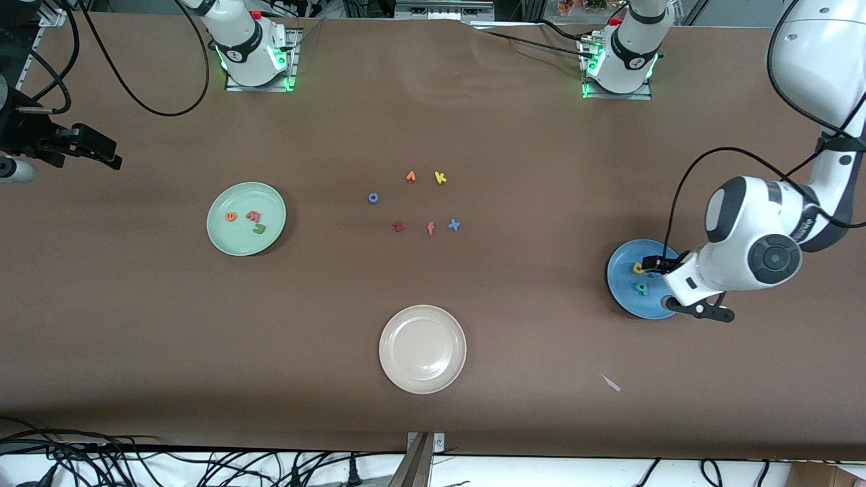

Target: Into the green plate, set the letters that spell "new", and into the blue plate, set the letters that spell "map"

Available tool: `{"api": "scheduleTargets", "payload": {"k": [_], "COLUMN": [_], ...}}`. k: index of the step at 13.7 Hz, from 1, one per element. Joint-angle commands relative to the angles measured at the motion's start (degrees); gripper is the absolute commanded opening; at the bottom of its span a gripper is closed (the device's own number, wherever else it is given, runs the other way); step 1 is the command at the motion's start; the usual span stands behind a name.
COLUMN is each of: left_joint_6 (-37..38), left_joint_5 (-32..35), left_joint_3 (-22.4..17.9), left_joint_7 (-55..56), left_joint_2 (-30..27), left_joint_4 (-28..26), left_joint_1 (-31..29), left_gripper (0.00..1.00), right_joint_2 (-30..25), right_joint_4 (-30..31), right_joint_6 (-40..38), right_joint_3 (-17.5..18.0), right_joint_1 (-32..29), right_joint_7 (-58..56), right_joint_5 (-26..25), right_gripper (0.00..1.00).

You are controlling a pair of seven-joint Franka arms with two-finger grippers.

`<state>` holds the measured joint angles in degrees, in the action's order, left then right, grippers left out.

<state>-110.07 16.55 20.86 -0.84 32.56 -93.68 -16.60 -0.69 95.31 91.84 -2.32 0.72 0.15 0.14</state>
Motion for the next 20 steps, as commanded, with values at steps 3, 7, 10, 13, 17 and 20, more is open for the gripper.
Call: {"api": "scheduleTargets", "payload": {"k": [3, 7, 10, 13, 17, 20], "left_joint_6": [7.76, 11.18, 15.39, 18.74, 22.43, 24.01], "left_joint_5": [-0.47, -5.8, -14.34, -15.59, -16.2, -16.29], "left_joint_3": [0.06, -4.5, -14.59, -15.49, -15.67, -15.32], "left_joint_7": [-1.71, -1.18, -1.18, -0.49, -0.39, -0.13], "left_joint_2": [-1.63, -9.16, -15.32, -19.98, -26.84, -28.69], "left_joint_4": [4.55, 3.5, 3.5, 3.59, 4.55, 4.99], "left_joint_1": [-1.16, 0.68, 7.96, 10.34, 12.37, 13.52], "left_gripper": [1.0, 1.0, 1.0, 1.0, 1.0, 1.0], "right_joint_2": [-0.72, -0.72, -0.72, -0.72, -0.72, -0.72], "right_joint_4": [-0.21, -0.21, -0.21, -0.21, -0.21, -0.21], "right_joint_6": [-0.78, -0.78, -0.78, -0.78, -0.78, -0.61], "right_joint_3": [0.57, 0.39, 0.3, 0.3, 0.21, 0.3], "right_joint_1": [-0.64, -0.64, -0.64, -0.81, -0.64, -0.81], "right_joint_7": [0.29, 0.29, 0.29, 0.29, 0.29, 0.2], "right_joint_5": [0.13, 0.13, 0.13, 0.13, 0.13, 0.04], "right_gripper": [1.0, 1.0, 1.0, 1.0, 1.0, 1.0]}}
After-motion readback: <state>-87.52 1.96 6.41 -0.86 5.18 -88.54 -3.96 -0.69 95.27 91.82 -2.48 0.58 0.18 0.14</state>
